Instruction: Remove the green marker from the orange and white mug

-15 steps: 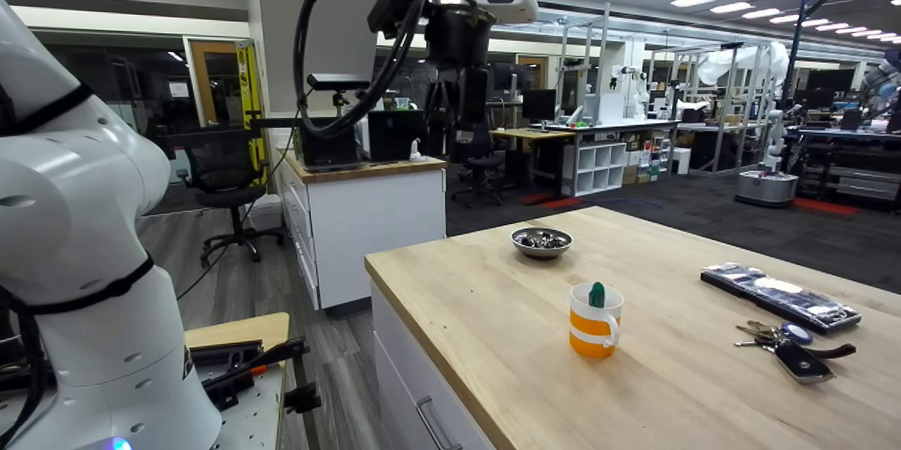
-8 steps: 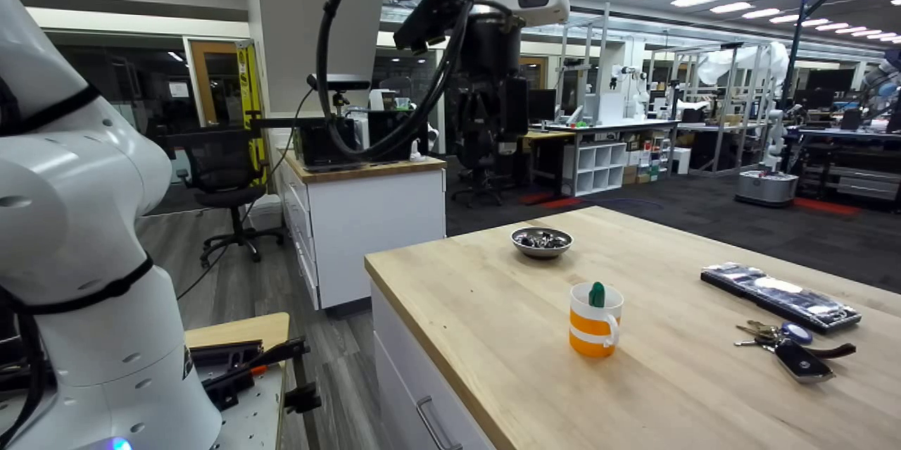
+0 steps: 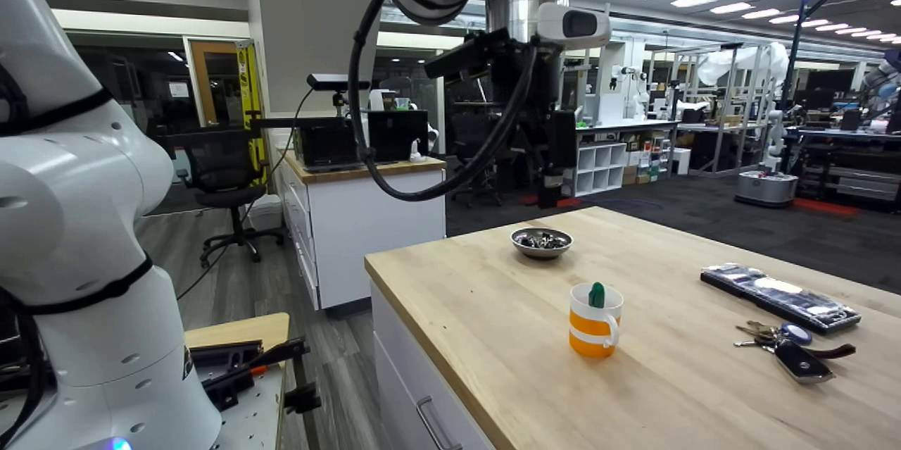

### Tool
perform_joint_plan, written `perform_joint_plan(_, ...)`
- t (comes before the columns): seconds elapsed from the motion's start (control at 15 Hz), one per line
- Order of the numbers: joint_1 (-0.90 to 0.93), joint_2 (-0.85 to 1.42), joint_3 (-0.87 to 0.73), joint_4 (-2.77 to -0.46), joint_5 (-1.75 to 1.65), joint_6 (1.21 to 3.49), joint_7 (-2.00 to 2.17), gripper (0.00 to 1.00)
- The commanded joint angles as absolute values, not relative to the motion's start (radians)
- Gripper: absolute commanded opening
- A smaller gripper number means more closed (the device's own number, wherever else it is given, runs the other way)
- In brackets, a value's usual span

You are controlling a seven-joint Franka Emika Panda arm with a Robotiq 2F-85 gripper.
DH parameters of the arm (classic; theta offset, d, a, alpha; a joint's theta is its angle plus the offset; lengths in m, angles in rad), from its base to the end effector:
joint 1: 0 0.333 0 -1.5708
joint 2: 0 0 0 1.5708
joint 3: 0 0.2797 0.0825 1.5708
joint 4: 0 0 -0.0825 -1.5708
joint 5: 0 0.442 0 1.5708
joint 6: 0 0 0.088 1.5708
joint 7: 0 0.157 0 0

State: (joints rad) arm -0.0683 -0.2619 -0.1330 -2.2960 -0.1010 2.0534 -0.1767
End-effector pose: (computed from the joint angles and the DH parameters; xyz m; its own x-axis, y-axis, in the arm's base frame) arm 0.5185 -0.1139 0.3444 0.9996 0.0259 0.0065 0.0255 -0.9980 0.0579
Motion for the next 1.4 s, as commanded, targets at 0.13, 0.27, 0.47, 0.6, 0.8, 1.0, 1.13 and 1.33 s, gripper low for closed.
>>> perform_joint_plan(0.13, -0.070, -0.168, -0.148, -2.236, -0.080, 2.107, -0.308, 1.00)
perform_joint_plan(0.27, -0.075, -0.186, -0.135, -2.261, -0.095, 2.099, -0.275, 1.00)
perform_joint_plan(0.47, -0.075, -0.175, -0.133, -2.257, -0.095, 2.098, -0.278, 1.00)
perform_joint_plan(0.6, -0.075, -0.175, -0.133, -2.257, -0.095, 2.098, -0.278, 1.00)
perform_joint_plan(0.8, -0.074, -0.173, -0.133, -2.275, -0.120, 2.136, -0.317, 1.00)
perform_joint_plan(1.0, -0.075, -0.164, -0.140, -2.283, -0.114, 2.165, -0.360, 1.00)
perform_joint_plan(1.13, -0.078, -0.150, -0.144, -2.284, -0.117, 2.190, -0.384, 1.00)
perform_joint_plan(1.33, -0.083, -0.122, -0.154, -2.281, -0.111, 2.244, -0.434, 1.00)
